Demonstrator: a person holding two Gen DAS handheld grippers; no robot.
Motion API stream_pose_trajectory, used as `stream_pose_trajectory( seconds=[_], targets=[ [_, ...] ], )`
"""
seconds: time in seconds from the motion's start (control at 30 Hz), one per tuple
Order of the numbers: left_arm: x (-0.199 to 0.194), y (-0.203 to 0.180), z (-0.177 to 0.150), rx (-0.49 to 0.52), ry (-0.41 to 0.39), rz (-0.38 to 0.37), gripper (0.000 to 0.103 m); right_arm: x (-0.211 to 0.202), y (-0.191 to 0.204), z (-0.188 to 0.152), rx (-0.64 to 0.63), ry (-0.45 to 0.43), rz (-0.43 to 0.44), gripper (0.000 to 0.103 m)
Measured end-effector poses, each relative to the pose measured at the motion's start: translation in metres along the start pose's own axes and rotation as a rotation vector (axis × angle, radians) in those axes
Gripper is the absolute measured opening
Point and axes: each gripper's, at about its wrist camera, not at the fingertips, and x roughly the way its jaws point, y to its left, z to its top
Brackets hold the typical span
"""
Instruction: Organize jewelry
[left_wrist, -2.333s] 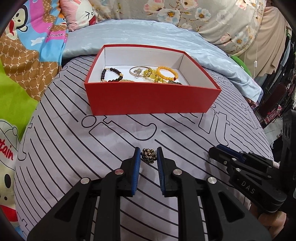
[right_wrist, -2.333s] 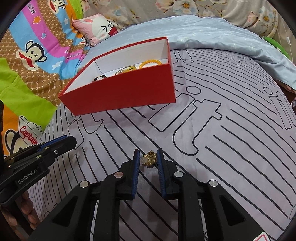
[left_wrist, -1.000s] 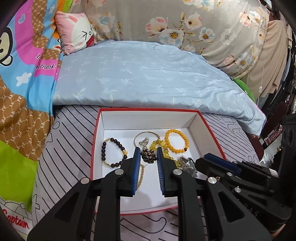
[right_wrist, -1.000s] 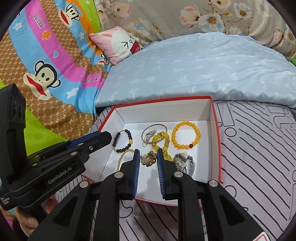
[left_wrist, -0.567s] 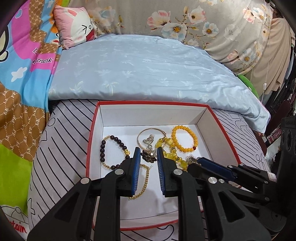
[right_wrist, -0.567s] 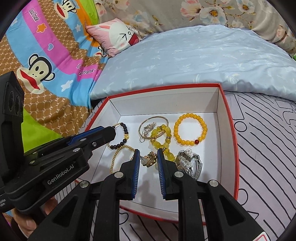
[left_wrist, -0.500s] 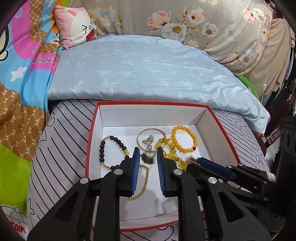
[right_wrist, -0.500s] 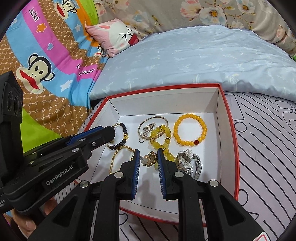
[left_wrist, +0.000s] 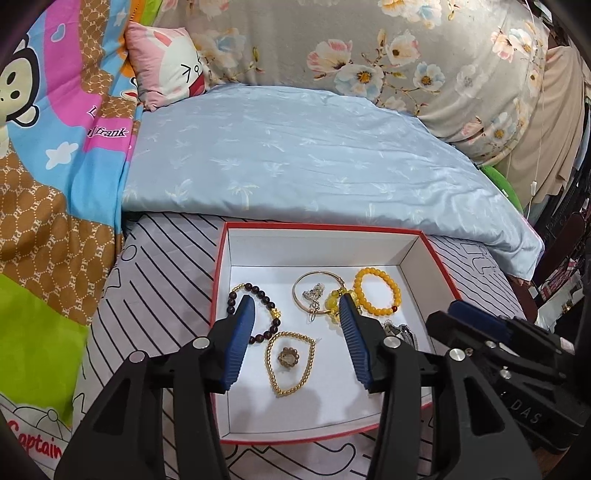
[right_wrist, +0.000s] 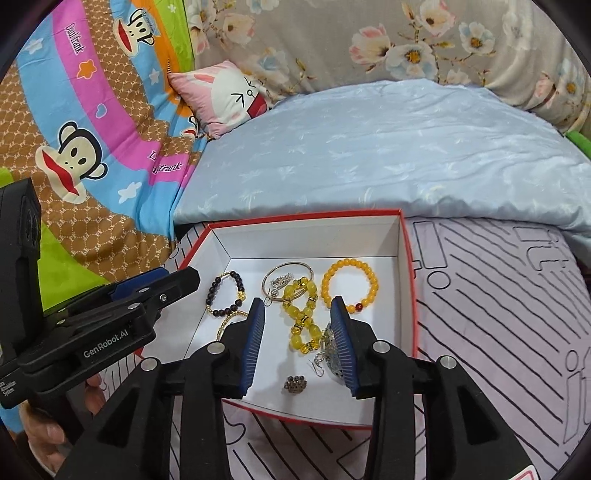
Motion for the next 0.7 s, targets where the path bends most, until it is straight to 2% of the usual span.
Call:
stream_pose_trajectory(
  seconds=[0.1, 0.2, 0.57, 0.63, 0.7],
  targets=[
    [-0.007, -0.001, -0.004, 0.005, -0.005, 0.009, 0.046, -0.01, 0.006, -0.004, -0.02, -0.018, -0.029, 0.047],
    [-0.013, -0.004, -0.008, 0.008, -0.007, 0.017, 0.052, -0.017, 0.014, -0.01, -0.049, -0.032, -0.062, 0.05],
    [-0.031, -0.01, -0.037, 0.018, 0.007, 0.062, 0.054, -0.04, 0.02, -0.037, -0.037, -0.05, -0.109, 0.06],
    [-0.034, -0.011, -0.043, 0.013, 0.009, 0.072, 0.061, -0.044, 0.019, -0.042, -0.024, -0.051, -0.115, 0.061],
    [-0.038, -0.014, -0.048, 0.014, 0.007, 0.082, 0.062, -0.047, 0.018, -0.048, -0.012, -0.049, -0.117, 0.061]
  ],
)
